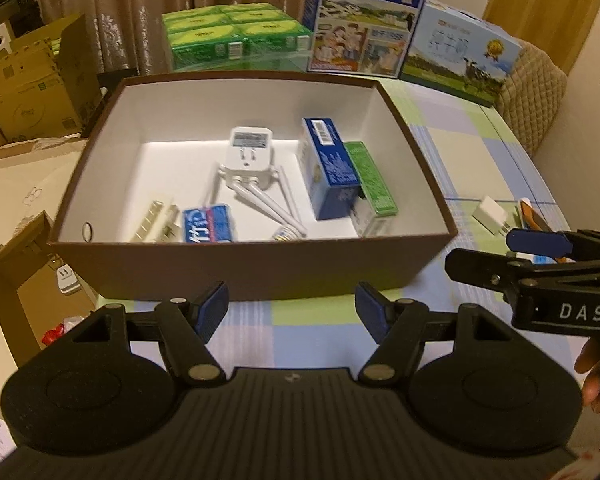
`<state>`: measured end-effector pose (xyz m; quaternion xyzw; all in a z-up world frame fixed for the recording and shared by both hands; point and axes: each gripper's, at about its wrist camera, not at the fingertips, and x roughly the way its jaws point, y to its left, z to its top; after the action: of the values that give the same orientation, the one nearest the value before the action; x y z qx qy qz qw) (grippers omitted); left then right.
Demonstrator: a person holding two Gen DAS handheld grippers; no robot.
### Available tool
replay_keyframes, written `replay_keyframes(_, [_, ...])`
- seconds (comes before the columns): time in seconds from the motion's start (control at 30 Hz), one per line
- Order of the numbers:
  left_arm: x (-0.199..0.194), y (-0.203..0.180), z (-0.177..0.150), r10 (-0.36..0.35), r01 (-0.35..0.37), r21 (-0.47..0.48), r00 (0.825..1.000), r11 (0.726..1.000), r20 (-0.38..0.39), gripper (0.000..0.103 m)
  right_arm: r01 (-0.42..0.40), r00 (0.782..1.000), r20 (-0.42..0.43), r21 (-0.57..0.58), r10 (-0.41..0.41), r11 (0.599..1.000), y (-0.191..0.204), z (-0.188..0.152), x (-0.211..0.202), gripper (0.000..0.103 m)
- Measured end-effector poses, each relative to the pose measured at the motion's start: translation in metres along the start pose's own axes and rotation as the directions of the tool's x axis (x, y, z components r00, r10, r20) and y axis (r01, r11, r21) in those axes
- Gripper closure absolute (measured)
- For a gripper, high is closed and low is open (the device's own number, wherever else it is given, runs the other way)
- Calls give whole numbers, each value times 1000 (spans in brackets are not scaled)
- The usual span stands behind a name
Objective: Organize rigid objects
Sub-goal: 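Withdraw both open tools from the box toward the remaining items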
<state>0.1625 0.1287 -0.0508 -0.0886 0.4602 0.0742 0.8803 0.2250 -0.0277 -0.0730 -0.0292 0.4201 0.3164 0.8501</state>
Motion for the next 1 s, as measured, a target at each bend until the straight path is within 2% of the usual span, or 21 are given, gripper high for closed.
replay_keyframes(0.33, [2, -41, -8, -11, 12, 65, 1000, 998, -10, 36, 23, 999, -26, 34, -22, 999, -29, -16, -19, 20])
replay_keyframes(0.5, [4, -63, -8, -23, 24, 94, 1000, 995, -11, 32, 30, 999, -34, 59, -28, 998, -47, -23, -29, 20])
replay_keyframes(1.0, [19, -133, -7, -101, 103, 171, 995, 980, -19, 32, 70, 997, -45, 197, -63, 978, -112, -45, -61, 20])
